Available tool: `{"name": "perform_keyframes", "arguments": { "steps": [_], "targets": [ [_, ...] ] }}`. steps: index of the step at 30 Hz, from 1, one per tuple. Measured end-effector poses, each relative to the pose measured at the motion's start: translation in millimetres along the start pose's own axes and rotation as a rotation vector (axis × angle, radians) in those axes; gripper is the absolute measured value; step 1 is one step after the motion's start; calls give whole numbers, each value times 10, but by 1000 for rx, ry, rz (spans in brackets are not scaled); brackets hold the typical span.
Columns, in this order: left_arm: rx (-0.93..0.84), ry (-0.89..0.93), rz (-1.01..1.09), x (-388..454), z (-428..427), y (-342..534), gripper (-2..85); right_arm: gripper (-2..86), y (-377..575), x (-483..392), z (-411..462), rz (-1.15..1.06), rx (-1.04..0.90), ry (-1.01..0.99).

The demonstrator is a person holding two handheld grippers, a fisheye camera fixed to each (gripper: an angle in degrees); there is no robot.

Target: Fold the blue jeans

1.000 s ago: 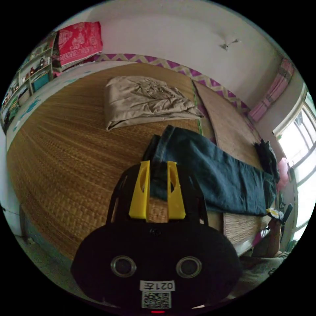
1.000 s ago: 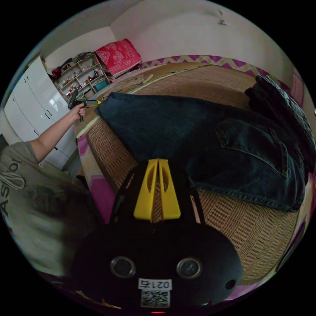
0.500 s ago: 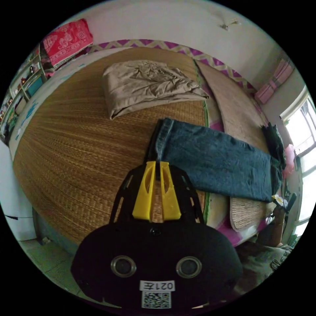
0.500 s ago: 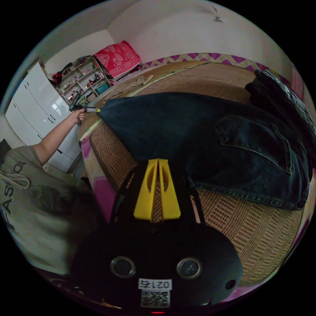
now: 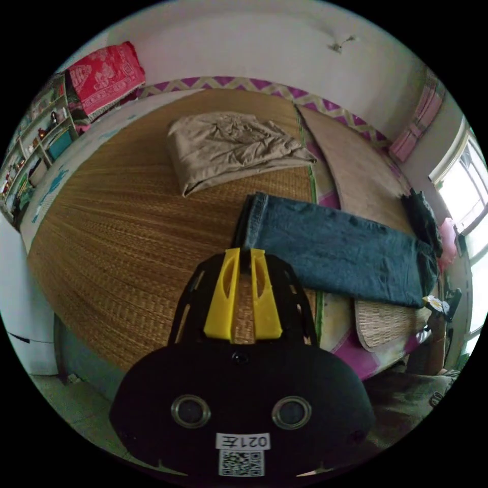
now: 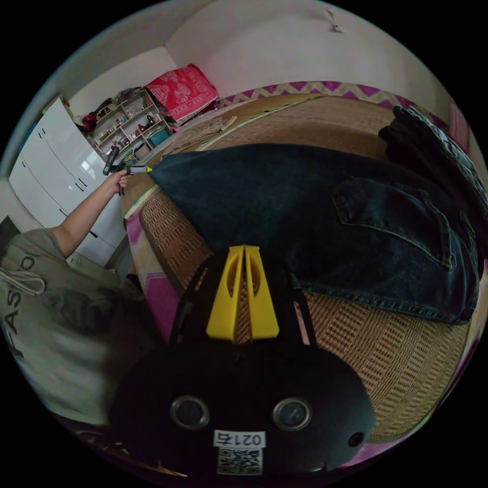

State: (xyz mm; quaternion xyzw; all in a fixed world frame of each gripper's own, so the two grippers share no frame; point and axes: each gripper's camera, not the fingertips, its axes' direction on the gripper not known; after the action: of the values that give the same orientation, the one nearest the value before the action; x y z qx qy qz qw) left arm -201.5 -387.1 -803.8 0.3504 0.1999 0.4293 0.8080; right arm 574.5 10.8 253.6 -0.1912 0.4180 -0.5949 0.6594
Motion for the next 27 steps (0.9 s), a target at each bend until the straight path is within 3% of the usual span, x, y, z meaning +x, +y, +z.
{"name": "perform_keyframes", "arguments": {
  "steps": [3,9,13,17,20,23,27],
  "targets": [
    [73,-3,-61,-42,-118,232,15,-6,21,5,-46,-6,1,13],
    [-14,367,-342,-213,411,652,103,-6,60,39,-169,-15,2,32],
    [18,406,-496,-315,687,833,111,-6,83,91,-284,-17,3,35],
    [56,401,-536,-298,910,924,88,-5,101,130,-397,-22,4,48],
    [85,401,-582,-284,1133,1059,20,-4,113,187,-506,-22,4,48],
    [198,557,-632,-299,1268,1327,-4,2,122,297,-631,-11,3,23],
    [314,512,-422,196,963,1447,-9,52,244,476,-989,12,100,-37]
  ]
}}
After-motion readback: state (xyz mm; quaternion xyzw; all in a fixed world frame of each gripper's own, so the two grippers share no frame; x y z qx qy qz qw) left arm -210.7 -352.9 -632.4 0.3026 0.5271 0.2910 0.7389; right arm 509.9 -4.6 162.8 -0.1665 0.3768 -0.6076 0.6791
